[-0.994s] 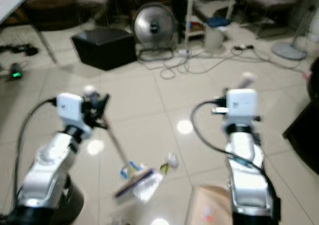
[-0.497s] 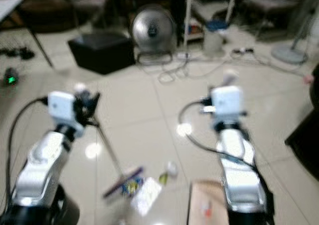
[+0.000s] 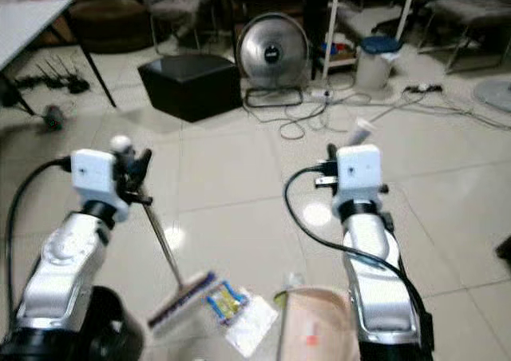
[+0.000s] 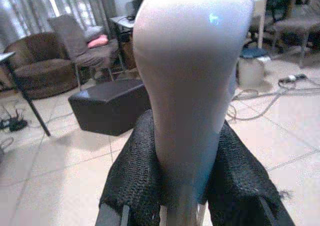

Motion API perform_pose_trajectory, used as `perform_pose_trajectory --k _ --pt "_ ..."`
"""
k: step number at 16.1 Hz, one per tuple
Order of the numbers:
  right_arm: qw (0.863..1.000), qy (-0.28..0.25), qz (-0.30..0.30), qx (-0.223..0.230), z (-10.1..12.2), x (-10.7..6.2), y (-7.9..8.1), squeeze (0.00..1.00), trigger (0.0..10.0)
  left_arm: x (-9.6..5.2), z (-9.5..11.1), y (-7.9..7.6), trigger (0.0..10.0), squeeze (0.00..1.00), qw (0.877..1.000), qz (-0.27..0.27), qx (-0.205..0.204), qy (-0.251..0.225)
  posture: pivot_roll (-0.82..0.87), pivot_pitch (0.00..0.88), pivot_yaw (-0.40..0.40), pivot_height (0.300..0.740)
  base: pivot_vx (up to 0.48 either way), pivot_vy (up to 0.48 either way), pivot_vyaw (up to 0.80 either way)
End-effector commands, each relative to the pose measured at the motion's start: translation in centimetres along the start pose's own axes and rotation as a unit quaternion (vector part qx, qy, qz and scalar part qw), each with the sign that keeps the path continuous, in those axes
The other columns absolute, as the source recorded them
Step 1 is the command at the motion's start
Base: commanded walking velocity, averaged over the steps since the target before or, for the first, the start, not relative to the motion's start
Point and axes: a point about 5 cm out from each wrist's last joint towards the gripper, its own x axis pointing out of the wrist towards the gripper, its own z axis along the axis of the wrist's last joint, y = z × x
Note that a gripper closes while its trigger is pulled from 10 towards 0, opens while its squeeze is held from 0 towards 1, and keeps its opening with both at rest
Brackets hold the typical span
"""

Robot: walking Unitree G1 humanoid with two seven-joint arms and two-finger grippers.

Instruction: Sweep floor

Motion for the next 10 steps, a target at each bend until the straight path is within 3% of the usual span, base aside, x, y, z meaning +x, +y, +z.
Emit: perform_pose_trajectory --k 1,6,9,10 --pt "1.0 0.0 -0.012 -0.003 -0.2 0.0 -0.4 0.0 10.0 0.4 0.6 0.2 10.0 0.0 1.0 0.007 0.007 -0.012 0.03 0.015 0.085 0.74 0.0 0.0 0.0" --pt "0.999 -0.013 -0.025 -0.038 -2.1 0.9 0.4 0.0 10.0 1.7 -0.1 0.8 10.0 0.0 0.998 0.055 0.003 -0.005 0.05 0.073 0.11 0.74 0.0 0.0 0.0" --pt "0.999 -0.026 -0.037 -0.008 -2.7 1.7 0.7 0.0 10.0 2.4 -0.1 0.5 10.0 0.0 0.995 0.086 -0.048 -0.029 0.06 0.131 0.13 0.74 0.0 0.0 0.0" --pt "0.999 -0.034 -0.04 -0.012 -2.9 2.6 0.9 0.0 10.0 3.0 -0.3 0.0 10.0 0.0 0.993 0.093 -0.059 -0.028 0.06 0.189 0.14 0.74 0.0 0.0 0.0"
